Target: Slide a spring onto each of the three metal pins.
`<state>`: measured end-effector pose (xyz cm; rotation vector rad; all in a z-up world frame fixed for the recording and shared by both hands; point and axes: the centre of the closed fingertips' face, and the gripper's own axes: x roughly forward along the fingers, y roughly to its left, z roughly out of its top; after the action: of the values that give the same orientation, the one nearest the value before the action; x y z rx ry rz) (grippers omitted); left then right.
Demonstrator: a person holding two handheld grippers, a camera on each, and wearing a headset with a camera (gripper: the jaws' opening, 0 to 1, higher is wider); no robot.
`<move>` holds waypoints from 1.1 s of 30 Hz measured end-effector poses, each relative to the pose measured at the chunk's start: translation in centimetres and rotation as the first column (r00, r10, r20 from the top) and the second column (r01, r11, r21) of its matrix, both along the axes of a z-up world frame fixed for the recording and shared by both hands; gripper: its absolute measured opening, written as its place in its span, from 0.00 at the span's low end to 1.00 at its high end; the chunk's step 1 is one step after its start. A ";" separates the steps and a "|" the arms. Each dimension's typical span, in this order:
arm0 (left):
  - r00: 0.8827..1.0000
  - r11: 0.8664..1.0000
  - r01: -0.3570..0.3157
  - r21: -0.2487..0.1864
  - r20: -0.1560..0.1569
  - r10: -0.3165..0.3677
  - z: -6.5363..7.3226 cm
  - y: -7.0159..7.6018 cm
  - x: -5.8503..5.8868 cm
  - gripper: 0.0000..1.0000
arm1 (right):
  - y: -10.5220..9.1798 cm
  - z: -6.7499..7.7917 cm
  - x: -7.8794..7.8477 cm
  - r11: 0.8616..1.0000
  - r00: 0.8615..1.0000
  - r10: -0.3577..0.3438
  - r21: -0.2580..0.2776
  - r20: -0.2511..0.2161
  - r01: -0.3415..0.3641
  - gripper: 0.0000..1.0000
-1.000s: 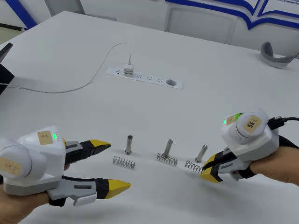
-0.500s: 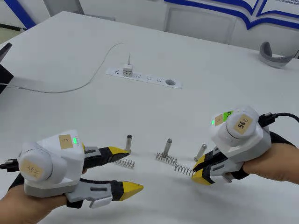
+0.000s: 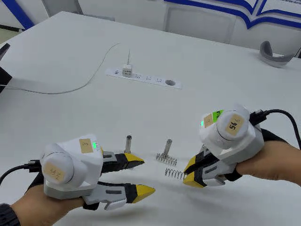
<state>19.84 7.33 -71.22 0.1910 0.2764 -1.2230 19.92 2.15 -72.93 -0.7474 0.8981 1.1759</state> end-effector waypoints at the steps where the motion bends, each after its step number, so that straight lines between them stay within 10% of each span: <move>1: 1.000 1.000 0.003 0.000 0.002 -0.003 0.0 -0.1 0.0 0.37 | 0.1 0.0 0.0 1.000 1.000 0.004 0.000 0.002 -0.004 0.11; 33: 0.993 0.995 0.091 0.047 0.072 -0.094 -0.3 -2.1 -0.9 0.14 | 2.3 0.5 -1.6 0.988 0.988 0.152 -0.014 0.007 -0.152 0.11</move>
<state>18.90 5.19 -71.53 0.2890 0.2317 -1.2998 18.32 4.48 -72.45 -0.8429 0.8547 1.3009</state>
